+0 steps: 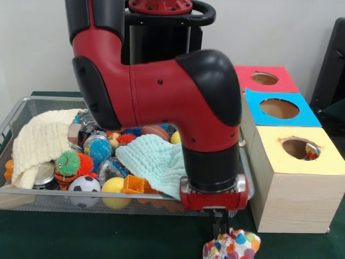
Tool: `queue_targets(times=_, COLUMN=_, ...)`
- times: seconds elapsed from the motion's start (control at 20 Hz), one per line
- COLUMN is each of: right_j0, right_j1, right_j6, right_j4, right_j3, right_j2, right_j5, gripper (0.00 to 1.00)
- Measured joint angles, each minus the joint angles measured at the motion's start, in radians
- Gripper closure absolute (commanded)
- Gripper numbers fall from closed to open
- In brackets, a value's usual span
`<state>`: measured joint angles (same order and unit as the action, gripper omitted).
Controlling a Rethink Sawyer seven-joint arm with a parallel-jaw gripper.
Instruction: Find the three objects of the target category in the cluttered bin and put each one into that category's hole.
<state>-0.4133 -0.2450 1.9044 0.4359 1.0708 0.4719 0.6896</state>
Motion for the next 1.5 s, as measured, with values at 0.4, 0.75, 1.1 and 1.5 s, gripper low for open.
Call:
queue_targets(times=0.4, right_j0=0.014, right_j1=-0.164, right_j6=0.0, right_j4=-0.058, right_j3=0.078, right_j2=0.0, right_j5=0.041, gripper=1.0)
queue_targets(times=0.75, right_j0=0.016, right_j1=-0.268, right_j6=0.0, right_j4=-0.121, right_j3=0.082, right_j2=0.0, right_j5=0.074, gripper=1.0)
queue_targets(times=1.1, right_j0=0.016, right_j1=-0.386, right_j6=0.0, right_j4=-0.177, right_j3=0.106, right_j2=0.0, right_j5=0.202, gripper=1.0)
queue_targets(times=1.5, right_j0=0.016, right_j1=-0.553, right_j6=0.0, right_j4=-0.242, right_j3=0.261, right_j2=0.001, right_j5=0.38, gripper=1.0)
